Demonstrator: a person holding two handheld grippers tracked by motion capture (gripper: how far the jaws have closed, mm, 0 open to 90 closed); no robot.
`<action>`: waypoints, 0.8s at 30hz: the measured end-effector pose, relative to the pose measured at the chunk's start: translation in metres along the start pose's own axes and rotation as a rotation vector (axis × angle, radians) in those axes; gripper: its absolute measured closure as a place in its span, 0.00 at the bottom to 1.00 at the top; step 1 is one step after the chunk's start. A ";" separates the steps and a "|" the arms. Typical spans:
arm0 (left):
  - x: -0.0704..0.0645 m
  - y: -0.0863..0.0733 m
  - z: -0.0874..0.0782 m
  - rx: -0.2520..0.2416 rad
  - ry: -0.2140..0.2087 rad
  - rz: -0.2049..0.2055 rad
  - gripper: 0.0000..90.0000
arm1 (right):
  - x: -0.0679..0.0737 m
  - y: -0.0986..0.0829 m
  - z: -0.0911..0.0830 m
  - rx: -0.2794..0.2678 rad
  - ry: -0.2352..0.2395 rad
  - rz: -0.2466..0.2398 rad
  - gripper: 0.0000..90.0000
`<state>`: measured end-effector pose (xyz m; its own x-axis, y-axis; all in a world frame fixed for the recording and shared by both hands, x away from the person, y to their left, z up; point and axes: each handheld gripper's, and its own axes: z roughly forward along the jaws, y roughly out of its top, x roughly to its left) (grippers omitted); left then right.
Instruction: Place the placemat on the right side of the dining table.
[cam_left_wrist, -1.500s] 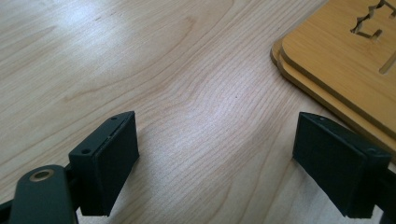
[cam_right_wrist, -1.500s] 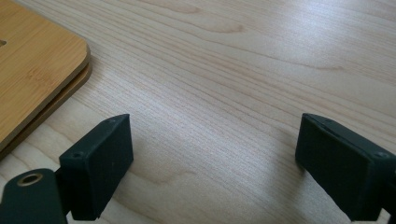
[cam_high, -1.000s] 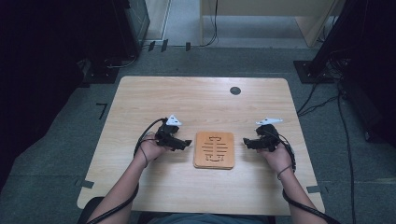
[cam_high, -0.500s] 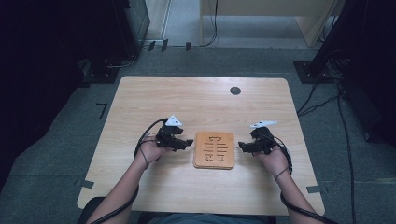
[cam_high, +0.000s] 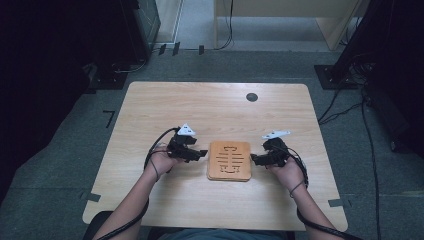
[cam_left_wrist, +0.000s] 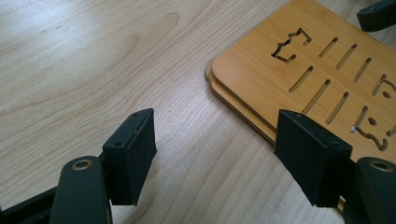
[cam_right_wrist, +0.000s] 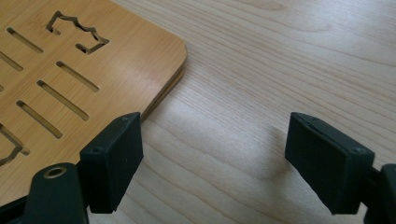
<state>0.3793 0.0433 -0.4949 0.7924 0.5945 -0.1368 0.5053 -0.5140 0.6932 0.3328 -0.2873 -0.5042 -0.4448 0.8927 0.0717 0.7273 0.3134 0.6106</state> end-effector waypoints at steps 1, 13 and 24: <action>0.000 0.000 0.000 -0.001 -0.001 0.000 0.32 | 0.001 0.000 0.001 0.001 -0.001 -0.005 0.22; 0.000 0.000 -0.001 0.004 -0.010 0.006 0.32 | 0.008 0.001 0.001 -0.007 0.001 -0.023 0.22; 0.000 0.000 -0.002 0.007 -0.012 0.004 0.32 | 0.010 0.003 0.002 -0.011 -0.001 -0.037 0.21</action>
<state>0.3786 0.0440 -0.4937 0.7983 0.5853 -0.1423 0.5045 -0.5208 0.6886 0.3315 -0.2766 -0.5029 -0.4707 0.8810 0.0482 0.7044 0.3424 0.6217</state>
